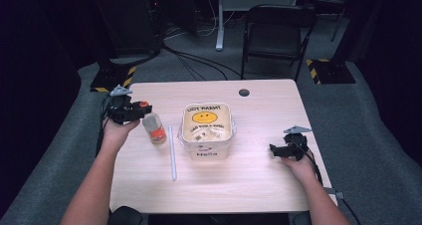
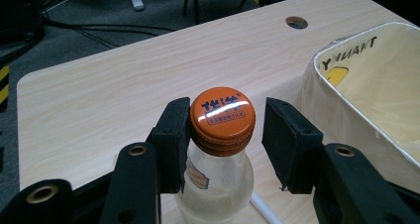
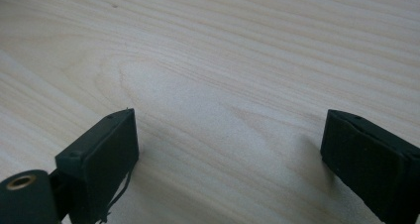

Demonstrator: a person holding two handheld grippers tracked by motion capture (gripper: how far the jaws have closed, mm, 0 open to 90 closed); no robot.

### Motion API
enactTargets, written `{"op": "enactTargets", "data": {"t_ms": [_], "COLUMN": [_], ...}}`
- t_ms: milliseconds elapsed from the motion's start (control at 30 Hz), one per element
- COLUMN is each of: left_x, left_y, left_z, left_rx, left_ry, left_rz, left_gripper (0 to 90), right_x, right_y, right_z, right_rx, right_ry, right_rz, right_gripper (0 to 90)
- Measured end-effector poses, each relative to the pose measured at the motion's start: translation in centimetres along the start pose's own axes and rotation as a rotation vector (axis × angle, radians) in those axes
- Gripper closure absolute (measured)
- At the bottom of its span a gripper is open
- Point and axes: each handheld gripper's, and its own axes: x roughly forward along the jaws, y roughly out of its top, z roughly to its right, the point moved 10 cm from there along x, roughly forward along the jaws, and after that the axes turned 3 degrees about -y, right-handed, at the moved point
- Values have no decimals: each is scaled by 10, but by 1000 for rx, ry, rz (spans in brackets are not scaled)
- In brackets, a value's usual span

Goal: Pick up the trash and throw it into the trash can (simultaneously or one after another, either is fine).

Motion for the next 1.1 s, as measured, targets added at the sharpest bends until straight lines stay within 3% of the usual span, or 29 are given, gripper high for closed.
{"op": "enactTargets", "data": {"t_ms": [367, 567, 733, 967, 1100], "left_x": [5, 4, 4, 1, -5], "left_y": [-3, -1, 0, 0, 3], "left_z": [-4, -3, -3, -5, -6], "left_rx": [-8, 29, 23, 18, 38], "left_ry": [14, 14, 30, 34, 41], "left_rz": [6, 17, 15, -31, -36], "left_gripper": [606, 621, 626, 627, 628], "right_x": [0, 0, 0, 0, 0], "right_y": [0, 0, 0, 0, 0], "right_z": [0, 0, -1, -1, -1], "right_rx": [0, -6, -4, -5, -6], "right_ry": [1, 4, 5, 5, 5], "right_rz": [0, 0, -1, -1, -1], "right_gripper": [70, 70, 70, 71, 70]}}
